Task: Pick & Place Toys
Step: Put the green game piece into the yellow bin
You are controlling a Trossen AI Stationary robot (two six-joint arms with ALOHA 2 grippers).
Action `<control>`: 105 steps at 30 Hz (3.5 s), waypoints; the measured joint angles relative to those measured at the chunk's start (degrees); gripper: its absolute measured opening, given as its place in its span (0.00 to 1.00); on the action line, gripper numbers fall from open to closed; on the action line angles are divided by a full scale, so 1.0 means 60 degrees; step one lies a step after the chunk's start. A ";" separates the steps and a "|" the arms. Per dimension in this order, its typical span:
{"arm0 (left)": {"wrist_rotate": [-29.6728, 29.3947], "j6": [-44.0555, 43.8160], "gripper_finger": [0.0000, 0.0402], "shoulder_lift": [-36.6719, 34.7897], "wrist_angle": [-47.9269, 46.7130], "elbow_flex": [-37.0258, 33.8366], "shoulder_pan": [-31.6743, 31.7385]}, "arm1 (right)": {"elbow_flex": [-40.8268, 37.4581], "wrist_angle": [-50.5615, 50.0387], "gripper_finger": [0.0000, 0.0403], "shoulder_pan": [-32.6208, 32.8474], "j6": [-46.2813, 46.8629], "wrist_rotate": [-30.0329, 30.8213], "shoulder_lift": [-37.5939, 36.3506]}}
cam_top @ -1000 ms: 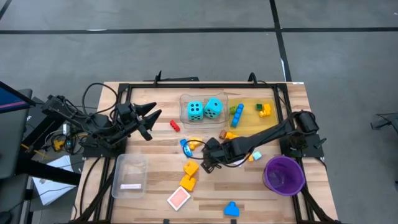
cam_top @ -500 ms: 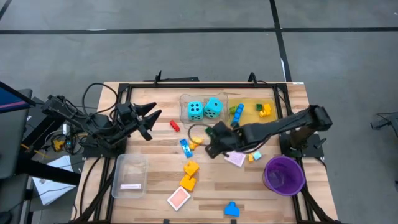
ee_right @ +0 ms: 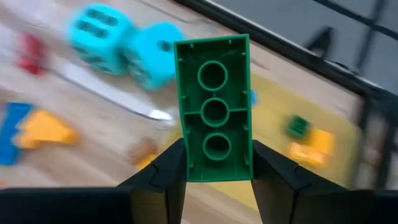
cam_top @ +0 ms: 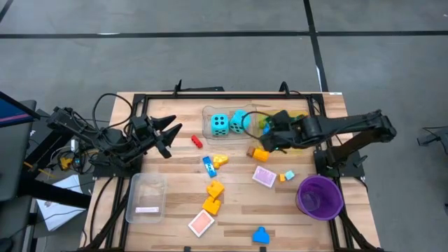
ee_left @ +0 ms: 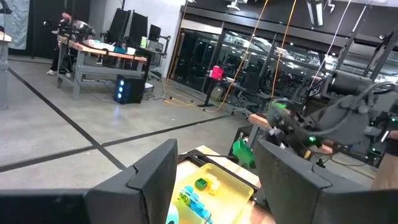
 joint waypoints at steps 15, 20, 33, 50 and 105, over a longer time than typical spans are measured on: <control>0.0000 -0.0064 0.52 -0.0004 -0.0033 0.0000 -0.0004 | -0.1205 -0.0606 0.34 -0.1084 0.1229 -0.0840 -0.0266; 0.0000 -0.0066 0.52 0.0000 -0.0041 0.0000 -0.0004 | -0.3006 0.2289 0.34 -0.1747 0.0748 -0.2153 -0.0773; 0.0000 -0.0103 0.52 -0.0004 -0.0075 0.0000 0.0000 | -0.5009 0.6363 0.34 -0.3745 -0.0140 -0.4209 -0.1203; 0.0000 -0.0182 0.52 -0.0004 -0.0073 0.0000 0.0000 | -0.5009 0.6606 0.35 -0.5316 -0.0811 -0.5048 -0.1193; 0.0002 -0.0171 0.52 0.0000 -0.0212 0.0000 -0.0003 | -0.5002 0.7650 0.41 -0.5362 0.0183 -0.5019 -0.0202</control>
